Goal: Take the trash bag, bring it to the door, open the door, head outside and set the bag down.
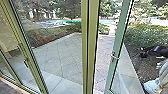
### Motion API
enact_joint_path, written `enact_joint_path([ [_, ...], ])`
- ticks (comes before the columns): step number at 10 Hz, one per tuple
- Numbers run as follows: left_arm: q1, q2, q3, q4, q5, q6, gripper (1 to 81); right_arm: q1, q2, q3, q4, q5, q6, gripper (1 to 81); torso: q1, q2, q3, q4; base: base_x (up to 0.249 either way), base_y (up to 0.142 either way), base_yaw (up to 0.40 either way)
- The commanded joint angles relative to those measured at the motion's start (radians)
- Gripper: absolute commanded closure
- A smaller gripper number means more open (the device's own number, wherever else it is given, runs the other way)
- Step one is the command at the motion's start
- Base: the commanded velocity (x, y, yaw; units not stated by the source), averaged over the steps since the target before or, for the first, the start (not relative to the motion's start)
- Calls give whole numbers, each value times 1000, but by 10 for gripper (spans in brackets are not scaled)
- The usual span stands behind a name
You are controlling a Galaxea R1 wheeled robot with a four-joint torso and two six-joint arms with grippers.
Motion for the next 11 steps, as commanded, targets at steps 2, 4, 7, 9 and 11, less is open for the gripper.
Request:
enact_joint_path([
  [2,-4,13,15,5,65,8,811,199,-41,-112,-129,-67,-127,10,0,0,0,0,0,0,0],
  [4,-4,16,15,7,68,8,811,196,-69,-149,-149,-49,-200,10,0,0,0,0,0,0,0],
  [7,-4,16,15,7,68,8,811,196,-124,-188,-182,-7,-293,10,0,0,0,0,0,0,0],
  [9,-4,16,15,7,70,5,811,182,-153,-212,-173,-10,-325,10,0,0,0,0,0,0,0],
  [11,-4,14,15,4,71,5,811,167,-181,-195,-179,-10,-328,10,0,0,0,0,0,0,0],
])
